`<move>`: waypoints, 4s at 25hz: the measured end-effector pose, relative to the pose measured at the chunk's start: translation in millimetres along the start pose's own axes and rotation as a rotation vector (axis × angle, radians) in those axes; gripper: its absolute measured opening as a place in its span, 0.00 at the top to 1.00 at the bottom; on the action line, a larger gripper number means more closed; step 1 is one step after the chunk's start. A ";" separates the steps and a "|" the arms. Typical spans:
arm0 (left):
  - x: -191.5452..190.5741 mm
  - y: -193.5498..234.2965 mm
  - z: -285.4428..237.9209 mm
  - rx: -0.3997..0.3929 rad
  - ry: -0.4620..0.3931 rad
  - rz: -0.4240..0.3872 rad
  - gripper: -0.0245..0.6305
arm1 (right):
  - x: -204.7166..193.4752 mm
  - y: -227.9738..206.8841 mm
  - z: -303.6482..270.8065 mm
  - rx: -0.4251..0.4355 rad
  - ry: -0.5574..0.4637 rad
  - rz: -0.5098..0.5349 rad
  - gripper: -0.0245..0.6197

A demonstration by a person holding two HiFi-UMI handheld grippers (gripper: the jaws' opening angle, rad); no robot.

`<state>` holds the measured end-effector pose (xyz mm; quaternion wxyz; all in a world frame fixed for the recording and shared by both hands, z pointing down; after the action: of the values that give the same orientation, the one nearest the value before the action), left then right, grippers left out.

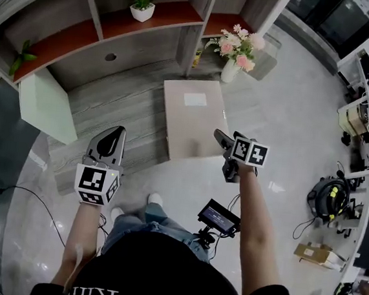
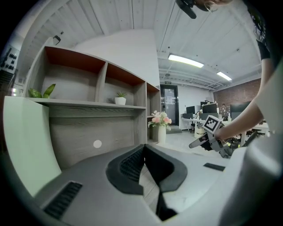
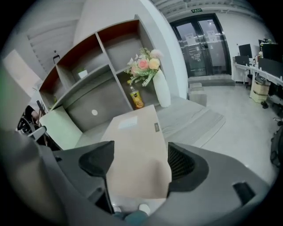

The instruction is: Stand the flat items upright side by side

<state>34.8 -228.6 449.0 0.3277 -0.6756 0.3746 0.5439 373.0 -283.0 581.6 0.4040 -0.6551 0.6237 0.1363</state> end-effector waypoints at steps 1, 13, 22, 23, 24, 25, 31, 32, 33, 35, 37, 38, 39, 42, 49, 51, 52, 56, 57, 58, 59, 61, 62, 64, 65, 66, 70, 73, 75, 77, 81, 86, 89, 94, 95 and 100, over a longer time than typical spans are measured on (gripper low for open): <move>-2.7 -2.1 -1.0 0.005 0.009 0.001 0.94 | -0.5 -6.8 -5.2 -0.007 0.019 0.001 0.36; -17.6 0.8 15.6 0.032 0.072 -0.017 0.94 | -22.1 -26.2 -41.2 -0.071 0.210 0.083 0.57; -10.7 -2.1 21.2 -0.078 0.079 -0.073 0.94 | -77.6 8.3 -15.2 -0.075 0.234 -0.236 0.57; -9.8 -3.6 21.4 -0.093 0.079 -0.077 0.94 | -85.7 14.3 -12.2 -0.061 0.235 -0.281 0.58; -9.0 -5.0 21.8 -0.106 0.079 -0.081 0.94 | -94.0 20.6 -9.6 -0.044 0.241 -0.326 0.58; -8.2 -5.9 22.2 -0.117 0.079 -0.084 0.94 | -102.5 27.2 -7.5 -0.024 0.251 -0.371 0.58; -10.2 -8.5 27.6 -0.154 0.087 -0.093 0.94 | -141.6 57.0 2.7 0.158 0.299 -0.595 0.56; -11.4 -9.1 29.3 -0.158 0.092 -0.099 0.94 | -141.4 56.5 3.0 0.195 0.270 -0.638 0.48; -12.9 -9.3 31.3 -0.161 0.098 -0.107 0.94 | -138.9 53.6 2.2 0.227 0.226 -0.688 0.43; -17.1 -8.3 35.4 -0.162 0.112 -0.123 0.94 | -130.8 43.2 -2.7 0.272 0.125 -0.780 0.41; -22.8 -6.9 39.6 -0.159 0.132 -0.134 0.94 | -126.2 34.3 -9.9 0.308 0.057 -0.830 0.41; -25.3 -6.3 41.4 -0.155 0.142 -0.138 0.94 | -125.8 32.4 -14.0 0.331 0.042 -0.840 0.41; -27.4 -5.9 42.8 -0.152 0.152 -0.141 0.94 | -126.2 32.3 -18.3 0.357 0.035 -0.840 0.41; -33.8 -4.3 44.9 -0.145 0.176 -0.146 0.94 | -132.0 38.4 -31.8 0.439 0.043 -0.844 0.40; -41.8 -0.2 44.3 -0.135 0.193 -0.138 0.94 | -135.3 45.9 -40.4 0.465 0.144 -0.883 0.42; -37.8 -0.6 41.5 -0.136 0.177 -0.122 0.94 | -126.2 43.4 -33.7 0.436 0.208 -0.858 0.42; -35.2 -1.8 39.7 -0.138 0.166 -0.115 0.94 | -119.9 41.5 -29.2 0.416 0.240 -0.835 0.42; -24.7 -6.9 34.9 -0.154 0.123 -0.095 0.94 | -92.0 34.3 -10.6 0.319 0.357 -0.713 0.43; -21.5 -7.5 34.7 -0.155 0.112 -0.090 0.94 | -85.2 32.9 -6.6 0.295 0.387 -0.679 0.43; -17.9 -7.6 34.8 -0.156 0.100 -0.084 0.94 | -78.4 31.8 -2.8 0.271 0.417 -0.644 0.43; -14.1 -7.2 35.1 -0.155 0.088 -0.080 0.94 | -71.5 31.1 0.6 0.248 0.445 -0.608 0.43; -6.7 -4.2 36.5 -0.148 0.064 -0.076 0.94 | -56.8 32.1 6.0 0.202 0.494 -0.533 0.43; -3.3 -1.6 37.7 -0.143 0.055 -0.074 0.94 | -49.5 33.5 7.8 0.180 0.515 -0.493 0.43; 2.9 5.1 40.6 -0.128 0.038 -0.073 0.94 | -35.2 37.6 10.1 0.136 0.554 -0.405 0.43; 5.8 8.4 42.2 -0.119 0.031 -0.075 0.94 | -27.8 40.2 11.1 0.115 0.573 -0.353 0.42; 8.4 11.2 43.7 -0.112 0.025 -0.079 0.94 | -20.4 43.1 11.9 0.094 0.593 -0.296 0.42; 17.7 19.0 49.4 -0.085 0.000 -0.074 0.94 | 8.9 57.3 13.9 0.007 0.664 -0.035 0.42; 23.6 24.1 53.9 -0.071 -0.015 -0.076 0.94 | 30.9 76.4 11.6 -0.070 0.667 0.186 0.42; 24.4 28.2 56.5 -0.062 -0.019 -0.076 0.94 | 41.4 91.6 8.8 -0.121 0.658 0.329 0.42; 24.4 31.8 58.6 -0.054 -0.021 -0.082 0.94 | 46.5 105.8 5.7 -0.164 0.659 0.440 0.42; 25.3 35.2 64.6 -0.049 -0.025 -0.109 0.94 | 46.9 132.5 1.8 -0.192 0.648 0.552 0.42; 29.1 41.6 70.6 -0.041 -0.043 -0.105 0.94 | 32.5 163.1 3.6 -0.075 0.708 0.519 0.45; 30.0 46.2 73.1 -0.033 -0.050 -0.100 0.94 | 25.8 175.0 2.8 -0.042 0.723 0.540 0.45; 31.5 56.6 80.4 0.002 -0.064 -0.071 0.94 | 44.6 190.6 -6.0 0.001 0.691 0.559 0.43; 30.3 59.0 83.0 0.014 -0.063 -0.063 0.94 | 49.6 195.3 -9.1 0.021 0.692 0.547 0.42; 19.9 68.5 101.4 0.081 -0.042 -0.047 0.94 | 69.2 219.0 -41.4 0.084 0.709 0.520 0.42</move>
<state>-71.4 -179.8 407.4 0.3750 -0.6588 0.3736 0.5346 169.3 -337.9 482.1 0.1436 -0.4657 0.8729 -0.0250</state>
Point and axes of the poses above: the fingertips, and each gripper's own axes: z backward along the fingers, y to its left, x out of its top, the point moved 1 cm from there along z, backward along the fingers, and after that the axes turned 1 degree about -x, right-handed, at the moved point
